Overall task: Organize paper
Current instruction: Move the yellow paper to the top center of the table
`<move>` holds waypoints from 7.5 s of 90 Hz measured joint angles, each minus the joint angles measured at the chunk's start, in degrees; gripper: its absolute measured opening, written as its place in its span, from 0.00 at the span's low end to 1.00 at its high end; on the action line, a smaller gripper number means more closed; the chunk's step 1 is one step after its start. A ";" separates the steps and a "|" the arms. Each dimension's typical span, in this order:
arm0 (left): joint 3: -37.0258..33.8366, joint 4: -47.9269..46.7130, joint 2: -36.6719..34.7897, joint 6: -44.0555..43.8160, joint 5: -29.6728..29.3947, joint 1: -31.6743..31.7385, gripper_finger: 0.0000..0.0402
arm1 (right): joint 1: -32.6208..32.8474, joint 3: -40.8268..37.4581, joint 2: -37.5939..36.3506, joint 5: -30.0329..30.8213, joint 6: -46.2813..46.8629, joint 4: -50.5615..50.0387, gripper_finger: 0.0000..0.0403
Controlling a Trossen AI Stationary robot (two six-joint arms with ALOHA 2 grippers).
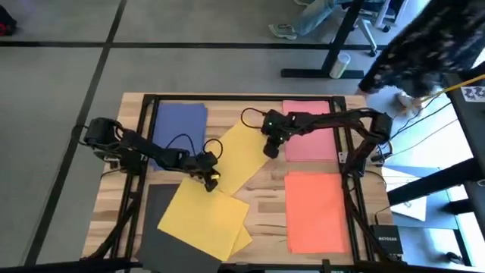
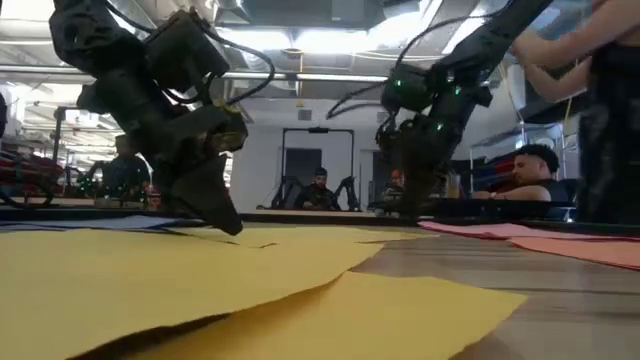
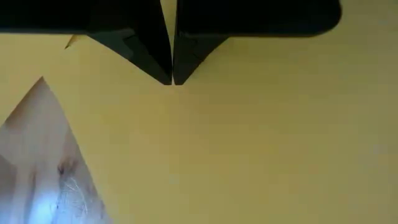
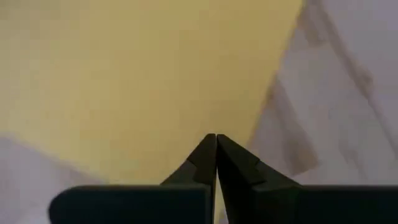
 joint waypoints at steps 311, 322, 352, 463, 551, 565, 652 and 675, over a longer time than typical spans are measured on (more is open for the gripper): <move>13.22 -24.14 3.80 4.45 -2.01 14.29 0.00 | 5.82 1.55 -0.64 5.87 7.24 -5.83 0.00; 13.15 -21.96 3.93 5.25 -2.10 13.63 0.00 | 5.82 0.06 1.43 6.21 6.85 -4.32 0.00; 13.22 -15.81 3.91 6.16 0.56 9.82 0.00 | 3.27 -1.23 5.26 5.73 6.92 -1.71 0.00; 18.75 -14.07 3.37 13.05 -0.35 -6.83 0.00 | 13.23 1.03 9.06 14.56 7.08 10.44 0.00; 18.73 -13.96 3.37 12.85 -5.03 -3.97 0.00 | 11.07 6.55 4.92 5.78 -6.44 8.04 0.00; 17.46 -9.63 2.21 12.28 -5.15 -3.74 0.00 | 17.25 5.15 6.42 9.27 -3.65 13.32 0.00; -5.73 6.59 -9.44 8.36 -3.26 5.34 0.00 | 21.19 4.90 12.14 8.13 -8.11 1.97 0.00; -1.42 6.76 -1.24 11.25 -0.63 14.88 0.00 | 21.20 4.79 12.21 4.41 -8.13 1.37 0.00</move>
